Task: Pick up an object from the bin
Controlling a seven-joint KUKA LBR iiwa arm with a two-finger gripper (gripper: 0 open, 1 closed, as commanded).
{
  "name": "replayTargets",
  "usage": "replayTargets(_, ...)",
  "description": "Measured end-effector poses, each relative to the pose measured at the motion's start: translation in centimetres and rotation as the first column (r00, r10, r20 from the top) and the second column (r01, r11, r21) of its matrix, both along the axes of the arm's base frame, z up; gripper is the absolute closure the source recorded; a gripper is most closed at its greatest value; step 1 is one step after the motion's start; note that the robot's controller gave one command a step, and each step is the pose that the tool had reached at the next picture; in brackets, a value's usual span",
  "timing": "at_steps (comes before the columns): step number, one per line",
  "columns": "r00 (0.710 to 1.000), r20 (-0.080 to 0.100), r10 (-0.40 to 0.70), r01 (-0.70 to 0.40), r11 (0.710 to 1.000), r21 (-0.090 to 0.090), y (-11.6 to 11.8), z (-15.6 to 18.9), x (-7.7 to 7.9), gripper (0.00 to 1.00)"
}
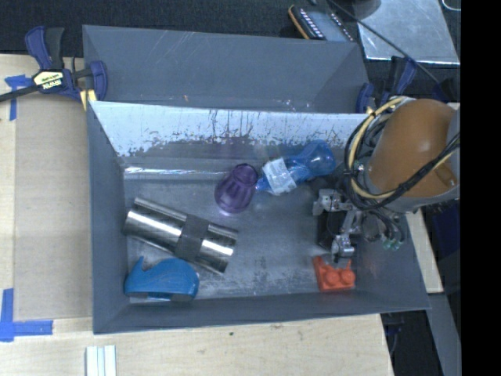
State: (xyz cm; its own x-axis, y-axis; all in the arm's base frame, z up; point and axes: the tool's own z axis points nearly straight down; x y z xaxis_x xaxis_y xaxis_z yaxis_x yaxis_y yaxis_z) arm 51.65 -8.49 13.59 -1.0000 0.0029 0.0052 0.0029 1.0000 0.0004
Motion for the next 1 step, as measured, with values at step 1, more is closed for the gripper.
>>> replayTargets(1, 1.000, 0.008, 0.003, -0.003, 1.000, -0.001, 0.04, 0.46, 0.19, 0.00)
